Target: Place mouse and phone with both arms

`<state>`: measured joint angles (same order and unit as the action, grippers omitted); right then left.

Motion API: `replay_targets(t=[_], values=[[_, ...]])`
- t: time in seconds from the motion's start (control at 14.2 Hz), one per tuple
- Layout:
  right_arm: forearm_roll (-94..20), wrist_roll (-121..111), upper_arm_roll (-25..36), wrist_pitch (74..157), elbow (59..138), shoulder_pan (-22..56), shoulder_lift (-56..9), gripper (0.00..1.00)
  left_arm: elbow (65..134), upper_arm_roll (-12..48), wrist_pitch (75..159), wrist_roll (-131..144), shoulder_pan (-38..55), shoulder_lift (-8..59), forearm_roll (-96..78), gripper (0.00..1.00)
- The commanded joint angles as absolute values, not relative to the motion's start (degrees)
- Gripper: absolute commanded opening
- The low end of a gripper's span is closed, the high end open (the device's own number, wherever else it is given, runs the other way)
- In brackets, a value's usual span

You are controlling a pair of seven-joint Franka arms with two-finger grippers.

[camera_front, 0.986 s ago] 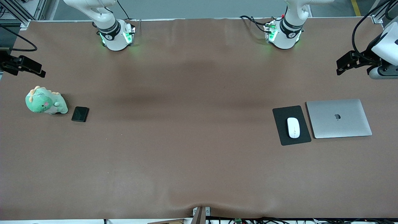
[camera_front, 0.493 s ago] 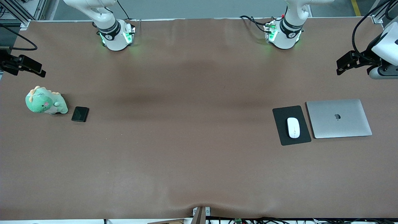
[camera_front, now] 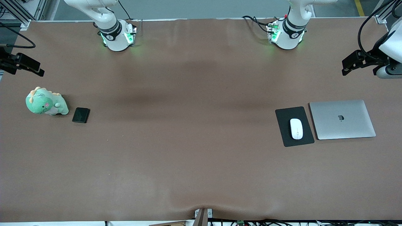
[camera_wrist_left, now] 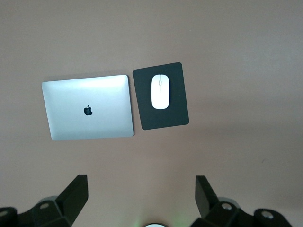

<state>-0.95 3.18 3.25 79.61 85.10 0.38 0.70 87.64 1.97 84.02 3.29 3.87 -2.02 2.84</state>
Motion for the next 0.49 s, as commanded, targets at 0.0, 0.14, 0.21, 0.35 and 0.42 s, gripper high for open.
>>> replay_targets(t=[0.0,0.14,0.21,0.35,0.42], values=[[-1.5,3.4,3.1,79.8,86.1,-0.1,1.9,1.0,86.0,2.1,83.1,2.8,3.4,-1.3,2.5,1.0],[-1.5,3.3,3.1,79.9,86.1,-0.1,1.9,1.0,86.0,2.1,83.1,2.7,3.4,-1.3,2.5,1.0],[-1.4,3.3,3.1,79.8,86.1,-0.2,1.8,1.0,86.0,2.1,83.1,2.8,3.4,-1.3,2.5,1.0],[-1.4,3.3,3.1,80.3,86.0,-0.2,1.6,1.0,86.0,2.1,83.1,2.7,3.4,-1.3,2.5,1.0],[-1.4,3.3,3.1,80.3,86.0,-0.2,1.7,1.0,86.0,2.1,83.1,2.7,3.4,-1.3,2.5,1.0]])
